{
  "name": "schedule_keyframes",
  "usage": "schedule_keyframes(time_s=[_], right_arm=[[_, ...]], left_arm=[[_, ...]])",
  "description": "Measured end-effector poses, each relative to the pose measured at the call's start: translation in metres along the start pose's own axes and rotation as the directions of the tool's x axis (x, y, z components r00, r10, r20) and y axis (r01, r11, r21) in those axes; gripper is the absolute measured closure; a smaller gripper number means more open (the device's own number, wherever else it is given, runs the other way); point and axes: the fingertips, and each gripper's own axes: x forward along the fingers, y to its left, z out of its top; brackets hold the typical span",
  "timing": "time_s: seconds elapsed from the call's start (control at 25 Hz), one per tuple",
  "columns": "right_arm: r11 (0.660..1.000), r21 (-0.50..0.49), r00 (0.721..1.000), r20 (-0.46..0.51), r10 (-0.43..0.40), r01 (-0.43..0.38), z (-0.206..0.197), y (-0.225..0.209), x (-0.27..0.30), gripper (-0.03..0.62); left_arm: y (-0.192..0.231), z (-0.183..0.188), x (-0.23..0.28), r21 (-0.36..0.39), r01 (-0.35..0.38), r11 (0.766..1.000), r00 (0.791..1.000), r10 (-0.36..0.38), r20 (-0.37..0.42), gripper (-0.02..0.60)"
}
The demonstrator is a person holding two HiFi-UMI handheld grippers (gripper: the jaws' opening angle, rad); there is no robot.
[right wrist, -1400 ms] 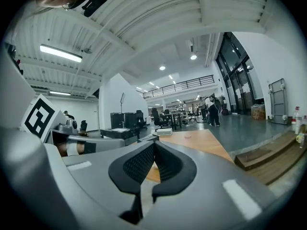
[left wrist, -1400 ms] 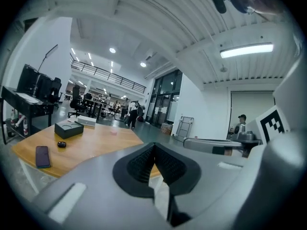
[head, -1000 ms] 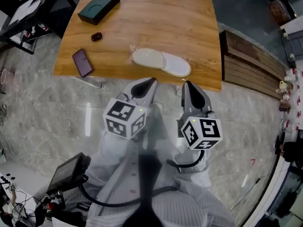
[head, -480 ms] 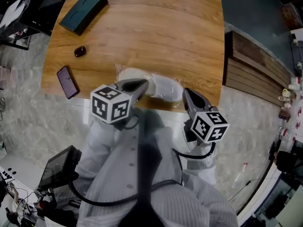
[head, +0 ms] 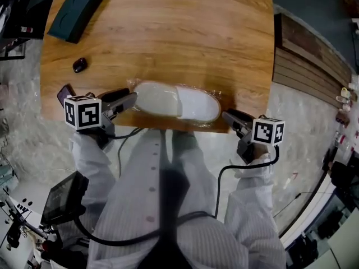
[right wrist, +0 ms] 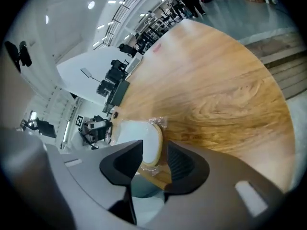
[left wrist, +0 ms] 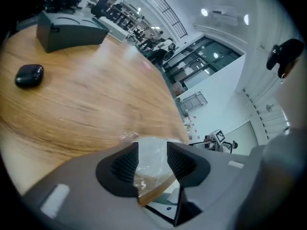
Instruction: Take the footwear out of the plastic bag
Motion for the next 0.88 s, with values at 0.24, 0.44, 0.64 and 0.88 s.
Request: schedule_keyframes(time_s=[0.24, 0.44, 0.64, 0.88], right_arm=[[0.997, 0.063, 0.997, -0.064, 0.05, -0.046, -0.041, 0.014, -0.006, 0.427], [0.989, 0.071, 0.984, -0.111, 0.138, -0.13, -0.065, 0.038, -0.009, 0.436], [0.963, 0.059, 0.954, -0.132, 0.269, -0.263, -0.062, 0.057, -0.009, 0.439], [0.942, 0.068, 0.916, -0.219, 0.335, -0.328, -0.075, 0.051, -0.009, 0.451]], left_arm=[[0.016, -0.056, -0.022, -0.032, -0.033, 0.999, 0.987, 0.027, -0.161, 0.416], [0.0, -0.092, -0.029, -0.067, -0.021, 0.998, 0.972, 0.005, -0.234, 0.434], [-0.007, -0.092, -0.025, -0.095, 0.015, 0.995, 0.968, -0.038, -0.246, 0.462], [-0.01, -0.101, -0.03, -0.111, 0.061, 0.992, 0.956, -0.09, -0.279, 0.474]])
